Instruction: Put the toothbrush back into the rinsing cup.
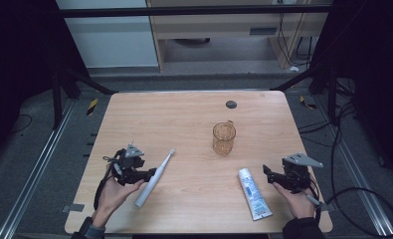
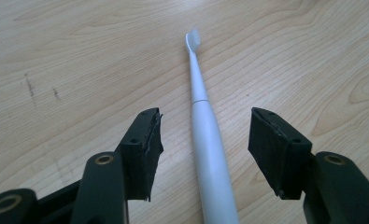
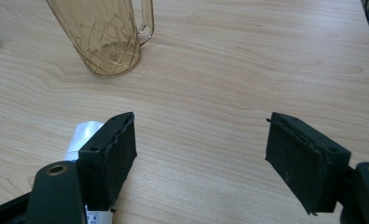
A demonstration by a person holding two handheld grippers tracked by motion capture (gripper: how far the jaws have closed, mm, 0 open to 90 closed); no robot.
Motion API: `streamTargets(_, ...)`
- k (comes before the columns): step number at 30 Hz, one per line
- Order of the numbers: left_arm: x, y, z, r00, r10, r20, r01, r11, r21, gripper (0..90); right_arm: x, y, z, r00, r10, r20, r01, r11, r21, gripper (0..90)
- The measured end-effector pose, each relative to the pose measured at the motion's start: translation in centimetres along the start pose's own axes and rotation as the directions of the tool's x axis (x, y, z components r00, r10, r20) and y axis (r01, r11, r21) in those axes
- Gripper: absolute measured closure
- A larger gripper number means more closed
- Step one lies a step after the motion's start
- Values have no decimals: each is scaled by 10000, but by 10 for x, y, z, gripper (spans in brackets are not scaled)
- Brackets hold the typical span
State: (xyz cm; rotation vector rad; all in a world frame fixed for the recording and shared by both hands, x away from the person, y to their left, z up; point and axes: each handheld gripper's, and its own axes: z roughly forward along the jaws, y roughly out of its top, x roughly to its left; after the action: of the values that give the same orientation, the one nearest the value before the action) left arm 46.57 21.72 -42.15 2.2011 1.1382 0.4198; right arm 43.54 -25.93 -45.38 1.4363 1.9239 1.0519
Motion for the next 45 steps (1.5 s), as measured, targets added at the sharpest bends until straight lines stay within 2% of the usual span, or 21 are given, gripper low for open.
streamTargets(9, 3, 7, 13, 9997, -174, 157, 168, 9991, 389, 432, 2, 0, 2, 10000, -80, -59, 80, 9999, 82, 249)
streamTargets(15, 5, 10, 23, 9999, -118, 39, 113, 9943, 1063, 449, 2, 0, 4, 9999, -93, -126, 96, 9998, 192, 252)
streamTargets(22, 3, 14, 31, 9999, -48, 131, 27, 9877, 1562, 480, 3, 0, 4, 9998, -32, -191, 38, 9996, 293, 253)
streamTargets(24, 3, 14, 33, 9997, -148, 172, 119, 9876, 1566, 492, 3, 0, 4, 9998, -74, -181, 79, 9996, 281, 253)
streamTargets(27, 3, 15, 37, 9997, -115, 210, 74, 9827, 1853, 507, 3, -1, 5, 9997, -161, -160, 165, 9994, 306, 255)
streamTargets(32, 2, 15, 40, 9995, -144, 273, 87, 9799, 1995, 528, 3, -1, 6, 9997, -130, -188, 137, 9992, 377, 256)
streamTargets(33, 1, 15, 42, 9996, -110, 273, 48, 9764, 2160, 531, 3, -1, 7, 9997, -147, -184, 154, 9991, 398, 257)
streamTargets(40, 3, 17, 48, 9995, -145, 272, 74, 9691, 2464, 547, 4, -1, 7, 9996, -105, -279, 118, 9987, 488, 259)
streamTargets(45, 3, 18, 54, 9991, -199, 367, 89, 9602, 2790, 562, 3, -1, 8, 9995, -124, -283, 140, 9985, 538, 261)
